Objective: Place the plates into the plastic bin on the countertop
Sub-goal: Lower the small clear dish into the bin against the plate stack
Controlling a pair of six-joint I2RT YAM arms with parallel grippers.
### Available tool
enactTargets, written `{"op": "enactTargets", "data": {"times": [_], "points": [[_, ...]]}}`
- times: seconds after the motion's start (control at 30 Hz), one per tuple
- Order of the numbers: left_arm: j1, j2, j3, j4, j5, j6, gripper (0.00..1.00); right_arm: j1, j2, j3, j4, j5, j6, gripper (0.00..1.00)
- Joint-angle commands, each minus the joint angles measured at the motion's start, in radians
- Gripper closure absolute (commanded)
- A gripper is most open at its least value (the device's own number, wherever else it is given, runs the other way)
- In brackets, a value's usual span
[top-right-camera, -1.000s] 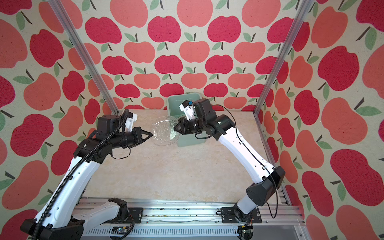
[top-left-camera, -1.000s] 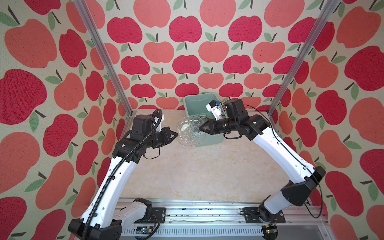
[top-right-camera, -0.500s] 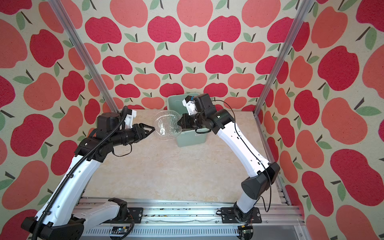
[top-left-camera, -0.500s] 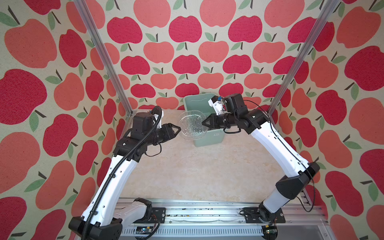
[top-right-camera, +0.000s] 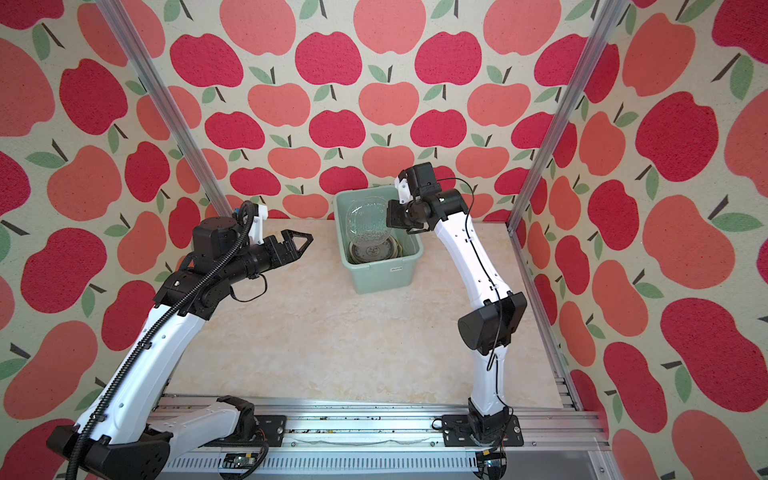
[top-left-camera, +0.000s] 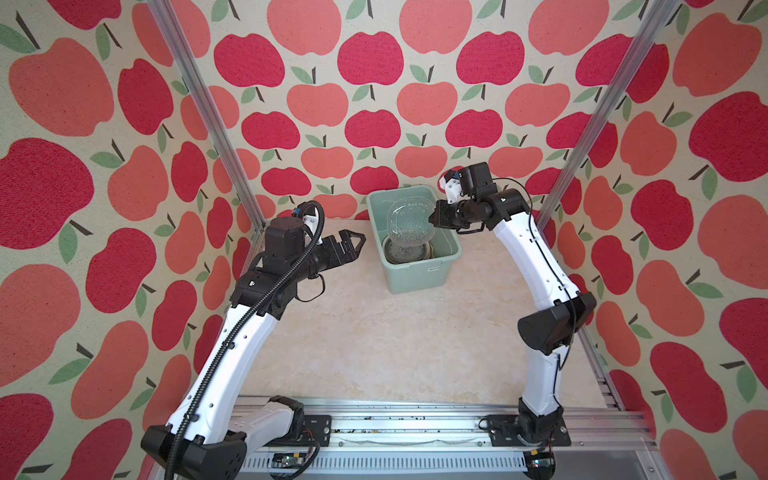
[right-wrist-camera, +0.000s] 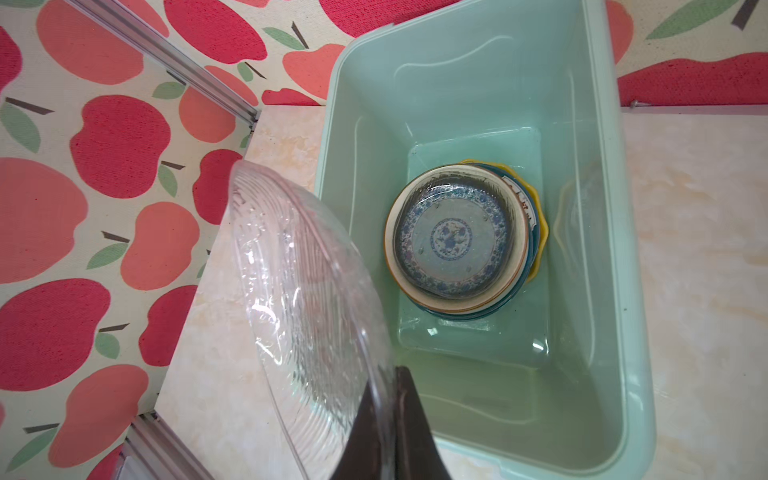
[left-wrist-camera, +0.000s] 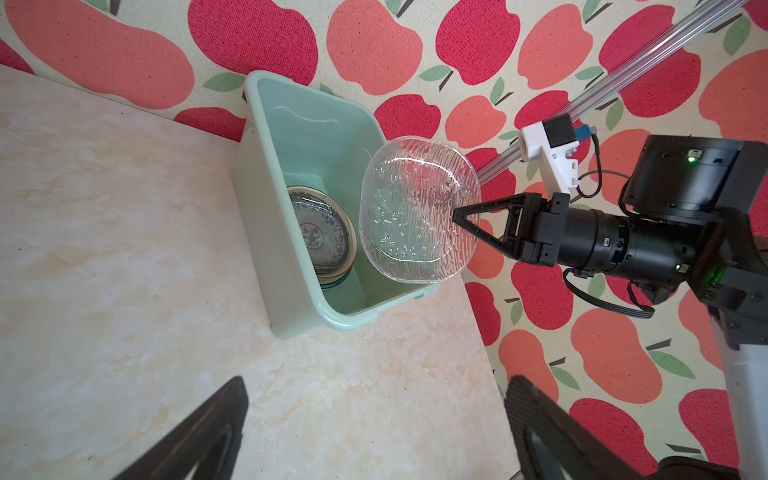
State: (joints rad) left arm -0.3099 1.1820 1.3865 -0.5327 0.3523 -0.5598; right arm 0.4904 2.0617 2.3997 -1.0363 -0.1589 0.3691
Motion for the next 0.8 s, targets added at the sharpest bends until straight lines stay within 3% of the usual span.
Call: {"op": "enactTargets", "data": {"times": [0.0, 0.2, 0.77], "points": [[0.000, 0.065, 0.068, 0.025, -0.032, 0.056, 0.01, -0.001, 0.110, 0.139, -0.109, 0.106, -0.106, 0.97], [0.000, 0.144, 0.113, 0.043, -0.044, 0.081, 0.01, -0.001, 0.239, 0.218, -0.087, 0.186, -0.160, 0.97], [-0.001, 0.263, 0.127, 0.023, -0.015, 0.083, 0.01, -0.005, 0.398, 0.202, -0.003, 0.168, -0.210, 0.92]]}}
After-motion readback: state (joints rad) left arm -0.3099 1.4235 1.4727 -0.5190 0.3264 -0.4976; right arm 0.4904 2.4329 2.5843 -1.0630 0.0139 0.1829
